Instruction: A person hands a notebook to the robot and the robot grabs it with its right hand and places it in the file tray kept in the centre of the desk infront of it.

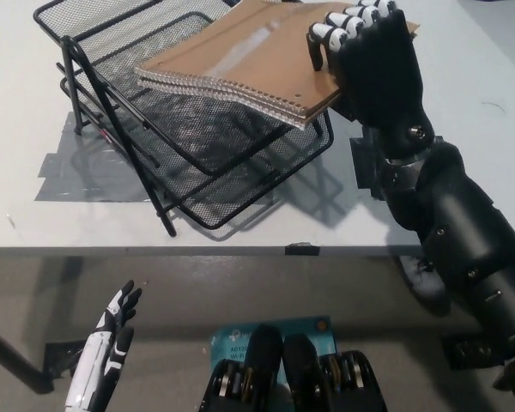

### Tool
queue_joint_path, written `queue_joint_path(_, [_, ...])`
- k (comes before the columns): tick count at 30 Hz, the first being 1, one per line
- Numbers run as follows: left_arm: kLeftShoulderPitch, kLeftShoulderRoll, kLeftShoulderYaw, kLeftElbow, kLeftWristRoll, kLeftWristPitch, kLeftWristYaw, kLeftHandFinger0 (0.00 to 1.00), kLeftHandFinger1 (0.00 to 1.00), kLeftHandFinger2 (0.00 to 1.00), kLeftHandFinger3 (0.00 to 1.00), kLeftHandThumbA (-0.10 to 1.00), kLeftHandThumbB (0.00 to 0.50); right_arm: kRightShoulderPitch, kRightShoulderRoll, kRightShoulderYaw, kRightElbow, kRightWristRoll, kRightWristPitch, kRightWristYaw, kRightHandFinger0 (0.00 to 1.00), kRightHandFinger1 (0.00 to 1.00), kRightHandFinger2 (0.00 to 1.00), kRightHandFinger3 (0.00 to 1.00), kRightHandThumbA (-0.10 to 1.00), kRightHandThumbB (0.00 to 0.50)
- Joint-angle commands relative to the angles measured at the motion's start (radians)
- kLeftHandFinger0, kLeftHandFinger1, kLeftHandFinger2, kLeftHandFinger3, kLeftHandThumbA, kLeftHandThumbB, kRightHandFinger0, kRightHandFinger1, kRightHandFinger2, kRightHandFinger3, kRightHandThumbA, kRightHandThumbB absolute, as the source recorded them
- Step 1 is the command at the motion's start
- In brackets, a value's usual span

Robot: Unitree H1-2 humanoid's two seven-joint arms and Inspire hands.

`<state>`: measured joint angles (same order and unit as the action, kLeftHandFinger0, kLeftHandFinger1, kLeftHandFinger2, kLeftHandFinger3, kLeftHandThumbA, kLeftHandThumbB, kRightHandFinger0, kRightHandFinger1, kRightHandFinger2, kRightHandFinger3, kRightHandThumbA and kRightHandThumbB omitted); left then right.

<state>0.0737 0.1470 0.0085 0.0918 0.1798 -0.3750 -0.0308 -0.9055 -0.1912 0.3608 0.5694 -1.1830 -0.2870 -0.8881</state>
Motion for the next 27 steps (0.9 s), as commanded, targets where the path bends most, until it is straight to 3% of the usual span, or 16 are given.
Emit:
queue_joint_path(1, [-0.004, 0.014, -0.004, -0.020, 0.007, -0.046, 0.009, 0.99, 1.00, 1.00, 1.00, 1.00, 0.311, -0.117, 0.033, -0.006, -0.008, 0.023, 0.038, -0.093, 0.00, 0.00, 0.00, 0.30, 0.81, 0.000])
queue_joint_path(4, [-0.003, 0.016, -0.005, -0.032, 0.012, -0.037, 0.007, 0.99, 1.00, 1.00, 1.00, 1.00, 0.300, -0.141, 0.054, -0.003, 0.013, 0.024, 0.050, -0.096, 0.00, 0.00, 0.00, 0.28, 0.80, 0.000])
queue_joint_path(6, [-0.003, 0.019, -0.006, -0.033, 0.020, -0.040, 0.008, 0.99, 1.00, 1.00, 1.00, 1.00, 0.298, -0.156, 0.071, -0.005, 0.029, 0.027, 0.065, -0.093, 0.00, 0.00, 0.00, 0.11, 0.80, 0.000])
queue_joint_path(9, [-0.005, 0.018, -0.007, -0.032, 0.020, -0.041, 0.008, 0.99, 1.00, 1.00, 1.00, 1.00, 0.293, -0.176, 0.092, -0.007, 0.054, 0.026, 0.088, -0.104, 0.00, 0.00, 0.00, 0.00, 0.85, 0.000])
queue_joint_path(13, [-0.007, 0.015, -0.006, -0.030, 0.005, -0.045, 0.005, 0.99, 1.00, 1.00, 1.00, 1.00, 0.303, -0.206, 0.119, -0.002, 0.112, 0.038, 0.081, -0.124, 0.00, 0.00, 0.00, 0.02, 0.91, 0.000])
queue_joint_path(21, [-0.010, 0.011, -0.005, -0.027, 0.017, -0.047, 0.014, 0.96, 1.00, 1.00, 1.00, 1.00, 0.319, -0.238, 0.141, 0.021, 0.236, 0.053, 0.048, -0.158, 0.00, 0.00, 0.01, 0.00, 0.80, 0.000])
queue_joint_path(22, [-0.012, 0.011, -0.005, -0.022, 0.019, -0.051, 0.016, 0.96, 1.00, 1.00, 1.00, 1.00, 0.318, -0.249, 0.142, 0.030, 0.282, 0.054, 0.038, -0.180, 0.00, 0.00, 0.03, 0.06, 0.77, 0.000])
queue_joint_path(24, [-0.013, 0.010, -0.004, -0.021, 0.021, -0.052, 0.018, 0.96, 1.00, 1.00, 1.00, 1.00, 0.323, -0.258, 0.142, 0.038, 0.317, 0.055, 0.034, -0.191, 0.00, 0.00, 0.01, 0.08, 0.77, 0.000])
queue_joint_path(27, [-0.017, 0.009, -0.003, -0.023, 0.015, -0.043, 0.016, 0.98, 1.00, 1.00, 1.00, 1.00, 0.350, -0.281, 0.135, 0.064, 0.399, 0.057, 0.013, -0.222, 0.00, 0.00, 0.00, 0.00, 0.66, 0.000])
